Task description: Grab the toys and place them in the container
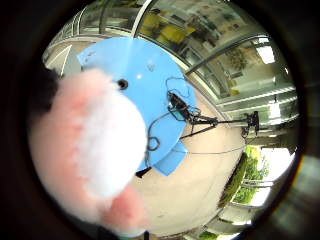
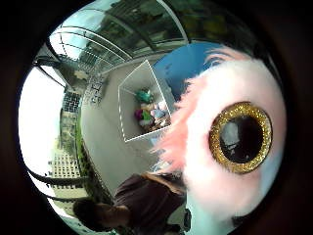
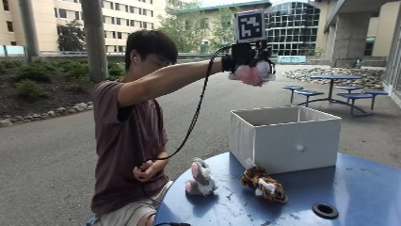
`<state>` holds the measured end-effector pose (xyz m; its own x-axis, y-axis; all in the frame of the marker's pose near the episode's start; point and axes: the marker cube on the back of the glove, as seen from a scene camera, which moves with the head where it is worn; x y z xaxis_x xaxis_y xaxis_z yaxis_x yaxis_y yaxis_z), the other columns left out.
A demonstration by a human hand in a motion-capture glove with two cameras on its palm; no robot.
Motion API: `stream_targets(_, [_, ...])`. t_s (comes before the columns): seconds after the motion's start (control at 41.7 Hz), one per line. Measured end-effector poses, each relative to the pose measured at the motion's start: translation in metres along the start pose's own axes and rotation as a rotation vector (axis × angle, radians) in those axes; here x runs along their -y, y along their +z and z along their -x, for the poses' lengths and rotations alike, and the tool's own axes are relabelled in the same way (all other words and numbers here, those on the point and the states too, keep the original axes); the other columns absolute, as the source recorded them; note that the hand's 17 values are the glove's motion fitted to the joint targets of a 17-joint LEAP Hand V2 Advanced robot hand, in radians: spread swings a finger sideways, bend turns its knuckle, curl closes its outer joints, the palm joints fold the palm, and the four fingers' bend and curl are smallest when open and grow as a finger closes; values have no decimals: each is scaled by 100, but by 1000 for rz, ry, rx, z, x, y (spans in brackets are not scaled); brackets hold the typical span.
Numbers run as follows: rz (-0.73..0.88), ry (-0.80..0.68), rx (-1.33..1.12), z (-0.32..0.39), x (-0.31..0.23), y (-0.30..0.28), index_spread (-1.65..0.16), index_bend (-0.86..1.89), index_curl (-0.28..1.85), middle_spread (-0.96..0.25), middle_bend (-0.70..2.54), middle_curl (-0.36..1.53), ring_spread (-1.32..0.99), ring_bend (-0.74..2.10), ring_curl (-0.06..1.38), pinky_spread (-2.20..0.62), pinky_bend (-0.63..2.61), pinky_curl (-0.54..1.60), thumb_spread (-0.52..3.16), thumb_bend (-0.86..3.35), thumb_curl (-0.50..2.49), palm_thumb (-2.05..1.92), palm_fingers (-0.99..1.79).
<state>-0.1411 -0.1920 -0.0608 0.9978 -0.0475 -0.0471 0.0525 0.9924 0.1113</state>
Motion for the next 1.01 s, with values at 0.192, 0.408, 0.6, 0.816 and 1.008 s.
stream_targets(0.192, [-35,-36,-35,97,57,-2,-26,95,77,-23,137,88,-40,150,69,-37,119,58,48,5,85,62,71])
stream_targets(0.408, [0,-243,-23,202,107,51,-28,93,85,-24,138,91,-40,153,70,-36,123,59,47,2,89,63,67])
stream_targets(0.6, [193,-208,-118,246,132,103,-29,77,88,-25,133,91,-39,156,71,-35,122,58,52,-3,90,59,46])
stream_targets(0.816, [334,-201,-119,291,138,132,-22,8,60,-4,42,60,-13,86,53,-9,134,56,91,-10,65,7,-69])
stream_targets(1.008, [284,-209,-126,269,131,114,-20,2,42,5,16,48,-2,53,38,1,117,49,103,-5,55,-3,-48])
